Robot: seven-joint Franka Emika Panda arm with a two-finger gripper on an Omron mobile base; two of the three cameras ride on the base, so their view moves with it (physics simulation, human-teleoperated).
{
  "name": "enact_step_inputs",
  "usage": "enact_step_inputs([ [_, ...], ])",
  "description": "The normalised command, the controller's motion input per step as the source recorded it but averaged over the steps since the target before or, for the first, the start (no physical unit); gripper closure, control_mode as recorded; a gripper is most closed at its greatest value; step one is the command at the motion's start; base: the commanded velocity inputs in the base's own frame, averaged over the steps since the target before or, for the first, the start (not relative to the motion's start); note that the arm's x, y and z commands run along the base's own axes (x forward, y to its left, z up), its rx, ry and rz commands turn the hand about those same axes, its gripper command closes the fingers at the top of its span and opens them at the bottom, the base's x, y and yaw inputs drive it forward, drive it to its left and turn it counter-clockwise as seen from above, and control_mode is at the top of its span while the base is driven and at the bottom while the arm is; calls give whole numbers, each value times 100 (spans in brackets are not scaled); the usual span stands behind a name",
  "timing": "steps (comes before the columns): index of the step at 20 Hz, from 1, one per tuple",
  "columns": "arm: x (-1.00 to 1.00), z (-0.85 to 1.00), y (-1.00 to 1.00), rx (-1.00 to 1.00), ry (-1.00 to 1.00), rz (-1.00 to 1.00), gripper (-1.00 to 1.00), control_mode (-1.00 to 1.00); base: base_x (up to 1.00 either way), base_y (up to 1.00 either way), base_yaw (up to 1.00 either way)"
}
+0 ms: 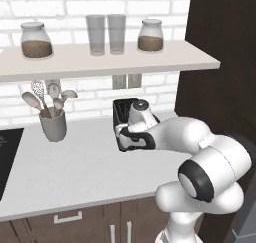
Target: Start the toaster. Once the lever pops up, take the bread to the plate on the dining counter.
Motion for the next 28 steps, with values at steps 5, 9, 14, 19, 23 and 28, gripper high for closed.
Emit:
enact_step_inputs([
  [5, -19, -100, 2, 0, 3, 0, 100, -100, 0, 0, 0],
  [9, 0, -96, 1, 1, 0, 0, 100, -100, 0, 0, 0],
  [14, -3, -48, 0, 2, 0, 1, 100, -100, 0, 0, 0],
  [19, -45, 26, 0, 1, -13, 3, 100, -100, 0, 0, 0],
  [23, -35, 68, -6, 0, -25, 3, 100, -100, 0, 0, 0],
  [28, 0, 90, -30, 3, -10, 2, 100, -100, 0, 0, 0],
])
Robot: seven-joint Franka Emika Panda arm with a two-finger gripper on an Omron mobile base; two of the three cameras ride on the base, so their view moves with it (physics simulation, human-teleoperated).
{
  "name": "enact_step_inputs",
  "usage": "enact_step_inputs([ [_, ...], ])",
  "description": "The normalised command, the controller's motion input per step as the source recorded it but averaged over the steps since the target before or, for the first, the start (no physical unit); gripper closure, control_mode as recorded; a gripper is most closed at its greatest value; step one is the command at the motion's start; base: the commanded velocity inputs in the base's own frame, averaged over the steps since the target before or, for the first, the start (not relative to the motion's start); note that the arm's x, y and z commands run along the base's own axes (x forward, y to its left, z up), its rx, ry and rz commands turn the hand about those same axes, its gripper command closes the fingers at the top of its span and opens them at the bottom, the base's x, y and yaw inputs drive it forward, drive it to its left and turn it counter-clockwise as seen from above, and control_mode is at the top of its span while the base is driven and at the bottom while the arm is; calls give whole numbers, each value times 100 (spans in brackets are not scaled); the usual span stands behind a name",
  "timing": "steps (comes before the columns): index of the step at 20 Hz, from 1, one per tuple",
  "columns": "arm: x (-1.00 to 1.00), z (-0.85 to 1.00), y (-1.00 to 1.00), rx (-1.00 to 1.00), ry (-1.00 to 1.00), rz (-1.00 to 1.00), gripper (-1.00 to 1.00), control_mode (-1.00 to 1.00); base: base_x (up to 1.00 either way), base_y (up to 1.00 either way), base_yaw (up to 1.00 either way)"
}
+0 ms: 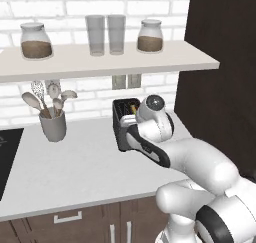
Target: Start the toaster. Once the lever pops up, take the bread to the plate on the dining counter.
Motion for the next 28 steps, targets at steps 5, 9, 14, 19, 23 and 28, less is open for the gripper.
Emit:
enact_step_inputs([
  [5, 0, 86, -46, 4, 0, 0, 100, -100, 0, 0, 0],
  [9, 31, 34, -7, 3, 0, 0, 100, -100, 0, 0, 0],
  [14, 11, -17, 26, 1, 0, 0, 100, -100, 0, 0, 0],
  [19, 40, -2, 0, 0, 0, 0, 100, -100, 0, 0, 0],
  [23, 18, 0, 0, 0, 0, 0, 100, -100, 0, 0, 0],
  [28, 1, -7, -1, 0, 0, 0, -100, -100, 0, 0, 0],
])
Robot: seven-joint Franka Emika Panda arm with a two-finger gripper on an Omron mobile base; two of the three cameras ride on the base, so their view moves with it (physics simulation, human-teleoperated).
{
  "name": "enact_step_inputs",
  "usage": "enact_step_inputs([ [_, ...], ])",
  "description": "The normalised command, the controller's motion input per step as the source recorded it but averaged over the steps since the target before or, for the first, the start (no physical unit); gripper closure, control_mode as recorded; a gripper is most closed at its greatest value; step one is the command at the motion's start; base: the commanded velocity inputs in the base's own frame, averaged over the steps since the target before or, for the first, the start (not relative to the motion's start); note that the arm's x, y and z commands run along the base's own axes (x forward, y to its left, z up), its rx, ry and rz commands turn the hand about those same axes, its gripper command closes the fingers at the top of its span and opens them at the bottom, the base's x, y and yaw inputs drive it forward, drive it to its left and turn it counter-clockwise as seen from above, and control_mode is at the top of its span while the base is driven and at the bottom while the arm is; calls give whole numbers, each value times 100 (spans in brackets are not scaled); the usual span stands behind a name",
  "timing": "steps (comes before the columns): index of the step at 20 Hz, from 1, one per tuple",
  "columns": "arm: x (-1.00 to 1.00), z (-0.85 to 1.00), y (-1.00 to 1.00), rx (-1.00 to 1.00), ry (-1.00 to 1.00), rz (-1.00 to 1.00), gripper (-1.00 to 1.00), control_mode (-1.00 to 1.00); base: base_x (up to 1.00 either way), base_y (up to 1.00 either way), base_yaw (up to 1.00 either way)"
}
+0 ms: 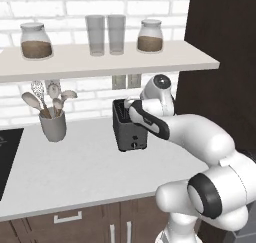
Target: Start the toaster. Once the lever pops up, take the bread to the plate on the dining counter.
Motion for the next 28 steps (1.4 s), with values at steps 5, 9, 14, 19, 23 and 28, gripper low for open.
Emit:
enact_step_inputs([
  [5, 0, -20, -1, 0, 0, 0, -100, -100, 0, 0, 0],
  [9, 0, 0, -16, 0, -3, 0, -100, -100, 0, 0, 0],
  [14, 0, 5, -3, 0, -6, 0, -100, -100, 0, 0, 0],
  [19, 0, 4, 0, 0, 0, 0, -100, -100, 0, 0, 0],
  [23, 0, 0, 0, 0, 0, 0, -100, -100, 0, 0, 0],
  [28, 0, 0, 0, 0, 0, 0, -100, -100, 0, 0, 0],
])
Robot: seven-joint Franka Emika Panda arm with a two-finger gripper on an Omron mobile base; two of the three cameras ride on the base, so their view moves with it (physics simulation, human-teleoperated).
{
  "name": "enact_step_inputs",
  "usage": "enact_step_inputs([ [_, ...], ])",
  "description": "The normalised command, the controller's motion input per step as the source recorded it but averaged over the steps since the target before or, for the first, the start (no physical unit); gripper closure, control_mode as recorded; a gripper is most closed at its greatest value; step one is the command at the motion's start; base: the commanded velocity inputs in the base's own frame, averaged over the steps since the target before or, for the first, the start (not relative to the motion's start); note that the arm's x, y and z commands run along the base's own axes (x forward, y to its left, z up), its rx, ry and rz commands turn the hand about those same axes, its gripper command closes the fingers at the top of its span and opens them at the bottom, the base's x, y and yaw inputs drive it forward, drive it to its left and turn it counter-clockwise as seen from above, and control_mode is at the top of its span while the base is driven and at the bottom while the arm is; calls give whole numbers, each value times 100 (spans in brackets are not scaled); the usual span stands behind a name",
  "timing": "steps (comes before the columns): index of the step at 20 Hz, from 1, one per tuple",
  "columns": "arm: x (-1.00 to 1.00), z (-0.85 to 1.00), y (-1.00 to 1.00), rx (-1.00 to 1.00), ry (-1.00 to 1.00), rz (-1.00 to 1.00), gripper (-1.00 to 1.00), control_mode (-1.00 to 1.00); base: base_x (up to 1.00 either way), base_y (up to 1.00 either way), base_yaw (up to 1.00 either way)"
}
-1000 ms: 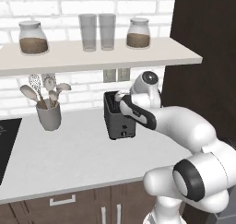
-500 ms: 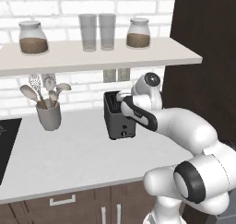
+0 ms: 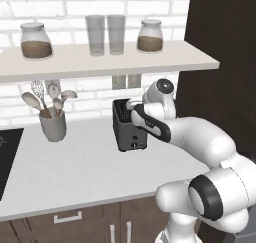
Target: Start the toaster. Once the lever pops up, take the bread to the plate on the dining counter.
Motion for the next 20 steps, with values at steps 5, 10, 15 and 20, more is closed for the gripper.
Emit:
enact_step_inputs([
  [5, 0, 0, 0, 0, 0, 0, -100, -100, 0, 0, 0],
  [10, 0, 0, 0, 0, 0, 0, -100, -100, 0, 0, 0],
  [15, 0, 0, 0, 0, 0, 0, -100, -100, 0, 0, 0],
  [20, 0, 0, 0, 0, 0, 0, -100, -100, 0, 0, 0],
])
